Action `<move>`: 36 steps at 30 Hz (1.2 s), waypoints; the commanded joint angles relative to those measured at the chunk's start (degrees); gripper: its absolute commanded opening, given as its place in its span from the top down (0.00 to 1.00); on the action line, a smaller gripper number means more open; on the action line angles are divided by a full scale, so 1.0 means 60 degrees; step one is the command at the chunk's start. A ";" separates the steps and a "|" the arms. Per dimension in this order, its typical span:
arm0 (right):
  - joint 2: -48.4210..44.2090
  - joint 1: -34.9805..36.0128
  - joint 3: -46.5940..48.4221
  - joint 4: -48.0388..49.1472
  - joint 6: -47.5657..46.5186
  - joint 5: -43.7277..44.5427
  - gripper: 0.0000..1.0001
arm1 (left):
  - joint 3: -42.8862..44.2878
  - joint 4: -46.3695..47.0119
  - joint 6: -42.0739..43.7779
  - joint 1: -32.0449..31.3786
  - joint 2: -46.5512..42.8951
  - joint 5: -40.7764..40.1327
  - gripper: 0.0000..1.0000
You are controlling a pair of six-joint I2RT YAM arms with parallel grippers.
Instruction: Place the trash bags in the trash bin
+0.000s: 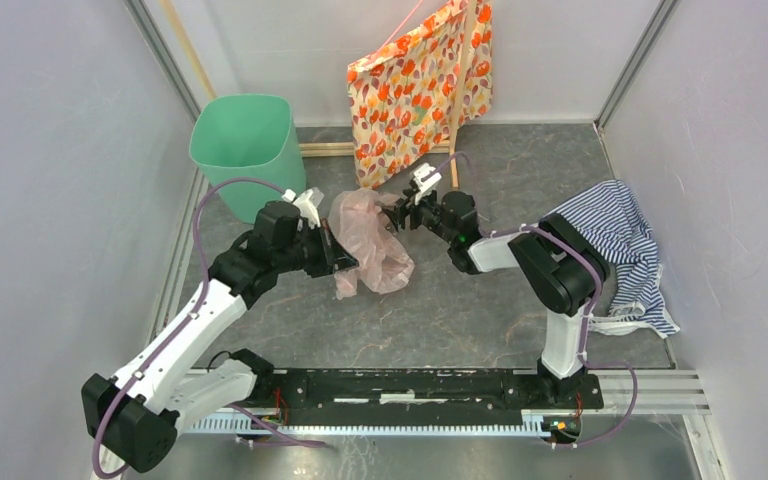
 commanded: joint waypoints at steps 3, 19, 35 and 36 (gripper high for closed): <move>0.0389 0.0390 0.0567 -0.0295 -0.0220 0.0065 0.24 | 0.0401 -0.0196 0.0450 0.0092 -0.0225 0.0367 0.98; 0.0439 0.0515 0.1965 -0.2092 -0.0107 0.2078 0.99 | 0.1179 -0.1138 0.0694 0.0108 -0.0474 -0.0456 0.98; -0.7434 0.1278 -0.0076 -1.2014 0.1386 0.4669 1.00 | 0.1133 0.0769 -0.0688 0.1026 0.1307 -0.0153 0.98; -0.7597 0.1445 0.0018 -1.2354 0.1405 0.4866 1.00 | 0.0931 0.1144 -0.0812 0.1101 0.1524 0.0052 0.98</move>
